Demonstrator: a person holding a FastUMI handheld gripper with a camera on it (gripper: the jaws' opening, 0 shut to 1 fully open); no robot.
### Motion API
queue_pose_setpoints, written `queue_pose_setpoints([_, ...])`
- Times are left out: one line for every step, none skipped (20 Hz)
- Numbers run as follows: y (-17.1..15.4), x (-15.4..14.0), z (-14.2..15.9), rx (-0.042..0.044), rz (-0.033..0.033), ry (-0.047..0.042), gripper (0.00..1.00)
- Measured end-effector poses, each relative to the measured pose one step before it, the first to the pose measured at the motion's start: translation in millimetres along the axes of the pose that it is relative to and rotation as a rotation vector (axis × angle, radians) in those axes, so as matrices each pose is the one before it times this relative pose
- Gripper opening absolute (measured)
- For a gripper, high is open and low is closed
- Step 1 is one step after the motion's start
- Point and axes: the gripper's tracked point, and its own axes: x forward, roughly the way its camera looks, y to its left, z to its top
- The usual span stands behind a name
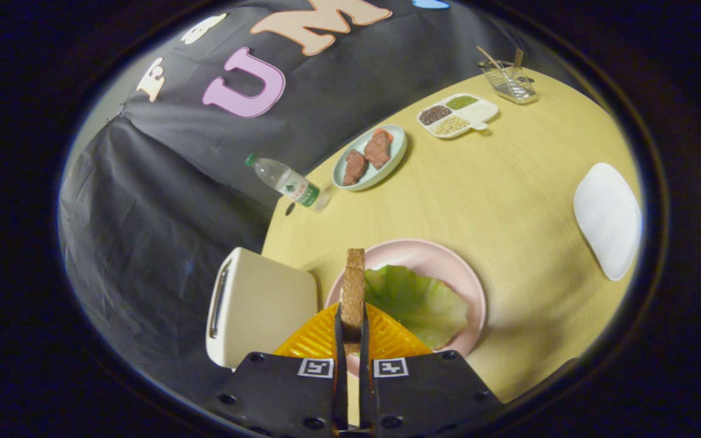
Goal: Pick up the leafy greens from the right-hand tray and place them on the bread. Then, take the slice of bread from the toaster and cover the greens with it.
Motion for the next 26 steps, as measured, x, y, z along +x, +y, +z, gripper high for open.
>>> queue_pose_setpoints([-7.75, 1.36, -2.26, -0.02783, -0.03139, -0.00203, 0.10])
queue_pose_setpoints([-6.37, 1.79, -2.58, -0.02577, -0.02346, 0.00059, 0.10])
queue_pose_setpoints([-4.98, 1.63, -2.52, -0.02731, -0.02271, -0.00020, 0.10])
queue_pose_setpoints([-4.59, 1.99, -3.48, -0.03190, -0.02387, 0.00359, 0.10])
queue_pose_setpoints([-6.09, 1.80, -5.01, -0.03664, -0.02609, 0.00786, 0.10])
queue_pose_setpoints([-5.17, 0.71, -4.65, -0.03950, -0.02534, 0.00638, 0.10])
queue_pose_setpoints([-2.51, 2.66, -1.93, -0.03924, -0.01793, 0.00155, 0.13])
queue_pose_setpoints([-1.81, 0.58, -0.69, -0.03359, -0.01862, -0.00592, 0.15])
queue_pose_setpoints([-1.70, 1.43, -1.33, -0.04220, -0.01499, -0.00399, 0.18])
queue_pose_setpoints([-1.10, 0.26, 0.67, -0.03753, -0.01076, -0.00633, 0.20])
queue_pose_setpoints([-3.12, -1.26, 0.63, -0.04303, -0.02366, -0.01008, 0.23])
queue_pose_setpoints([0.23, -0.13, -0.93, -0.04112, -0.00848, -0.00436, 0.32])
queue_pose_setpoints([-2.38, 2.30, -0.43, -0.04120, -0.02740, -0.00749, 0.33])
queue_pose_setpoints([-2.19, 0.54, 0.81, -0.04662, -0.01021, -0.00693, 0.40])
queue_pose_setpoints([0.99, 0.33, 0.73, -0.02974, -0.01058, -0.00639, 0.47])
queue_pose_setpoints([0.64, -0.20, 1.08, -0.02156, -0.00874, -0.00564, 0.54])
queue_pose_setpoints([-2.35, -0.60, 0.36, -0.02240, -0.02023, -0.00499, 0.61])
queue_pose_setpoints([-9.36, -0.30, 2.53, -0.03368, -0.03379, -0.01225, 0.68])
queue_pose_setpoints([-5.36, -2.35, 3.24, -0.02808, -0.02674, -0.01377, 0.76])
queue_pose_setpoints([-3.27, -1.09, 2.80, -0.01237, -0.01473, -0.01235, 0.83])
queue_pose_setpoints([-0.79, -1.46, 0.38, 0.00339, -0.00550, -0.00518, 0.90])
queue_pose_setpoints([-1.26, -1.28, -0.01, 0.00643, -0.00214, -0.00531, 0.97])
queue_pose_setpoints([-0.16, -1.07, 1.69, 0.00100, 0.00007, -0.01303, 0.97])
queue_pose_setpoints([-1.97, -1.24, 3.76, -0.00519, -0.00419, -0.01925, 0.97])
queue_pose_setpoints([-3.54, -1.24, 3.37, -0.00745, -0.00517, -0.02069, 0.97])
queue_pose_setpoints([-3.17, -5.21, 2.76, -0.00708, -0.00800, -0.01649, 0.98])
